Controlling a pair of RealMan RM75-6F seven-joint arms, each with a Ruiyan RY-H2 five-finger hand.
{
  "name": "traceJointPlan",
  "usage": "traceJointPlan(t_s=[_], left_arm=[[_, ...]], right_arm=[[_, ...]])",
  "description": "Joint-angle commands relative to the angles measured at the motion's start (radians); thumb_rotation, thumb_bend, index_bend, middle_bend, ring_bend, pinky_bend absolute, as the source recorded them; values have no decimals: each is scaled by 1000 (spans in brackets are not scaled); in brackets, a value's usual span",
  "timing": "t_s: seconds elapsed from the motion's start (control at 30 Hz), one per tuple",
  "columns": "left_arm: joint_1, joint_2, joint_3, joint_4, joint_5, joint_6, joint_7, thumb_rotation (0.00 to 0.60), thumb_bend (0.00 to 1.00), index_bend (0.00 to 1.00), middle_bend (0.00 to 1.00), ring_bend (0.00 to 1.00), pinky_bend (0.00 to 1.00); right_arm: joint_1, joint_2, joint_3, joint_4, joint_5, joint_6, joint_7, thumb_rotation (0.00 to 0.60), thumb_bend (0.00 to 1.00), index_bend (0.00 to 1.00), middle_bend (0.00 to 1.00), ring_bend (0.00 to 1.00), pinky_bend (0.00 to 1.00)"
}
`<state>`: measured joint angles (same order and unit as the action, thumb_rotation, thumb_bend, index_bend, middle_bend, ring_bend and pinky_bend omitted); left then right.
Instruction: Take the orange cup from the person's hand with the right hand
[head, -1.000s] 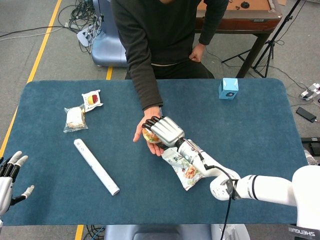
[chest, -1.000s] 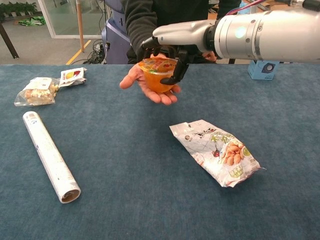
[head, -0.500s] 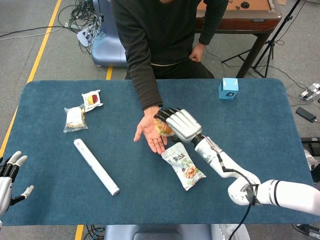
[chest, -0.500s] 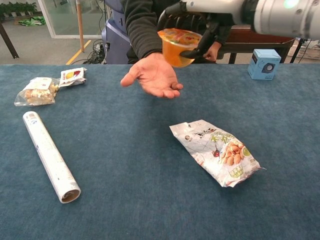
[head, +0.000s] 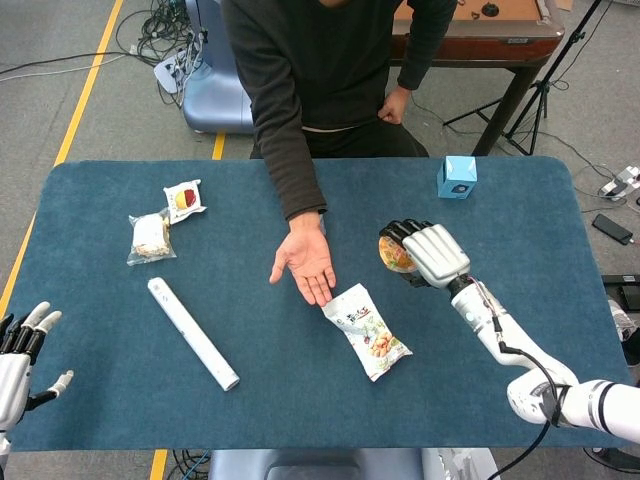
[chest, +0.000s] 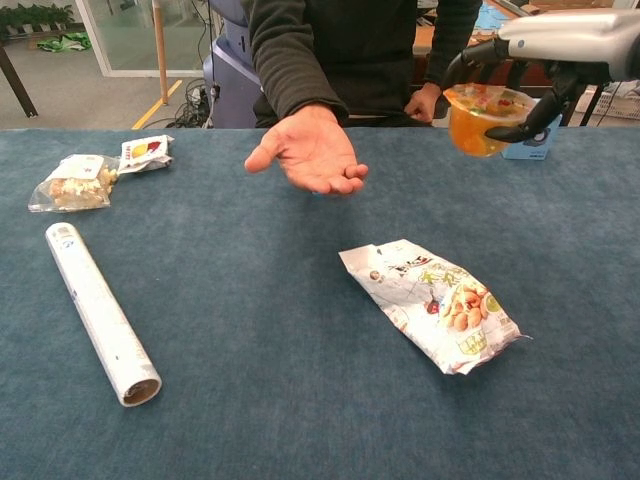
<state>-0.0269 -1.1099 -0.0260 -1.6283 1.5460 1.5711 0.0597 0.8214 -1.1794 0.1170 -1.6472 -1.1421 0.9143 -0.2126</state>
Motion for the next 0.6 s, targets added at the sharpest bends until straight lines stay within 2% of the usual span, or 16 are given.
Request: traceJointPlan(t_s=[0.03,0.4,0.6], left_arm=[[0,-1,1,-3,4,2,3,600,210,144,75,89,18],[5,1,1,-3,-4,4,4,600,211,144,75,89,17],[2,-2,0,-1,-4,-2,7,600,210,144,75,89,17]], right_arm=[[-12,-65,-22,93,-12,-35,32,600,557,507,324,263,577],[2,-242,-20,321,-56,-100,111,600,550,507,308,236,489],[8,-310,-22,410,-72,-128,126,600,551,400,269,175,397]])
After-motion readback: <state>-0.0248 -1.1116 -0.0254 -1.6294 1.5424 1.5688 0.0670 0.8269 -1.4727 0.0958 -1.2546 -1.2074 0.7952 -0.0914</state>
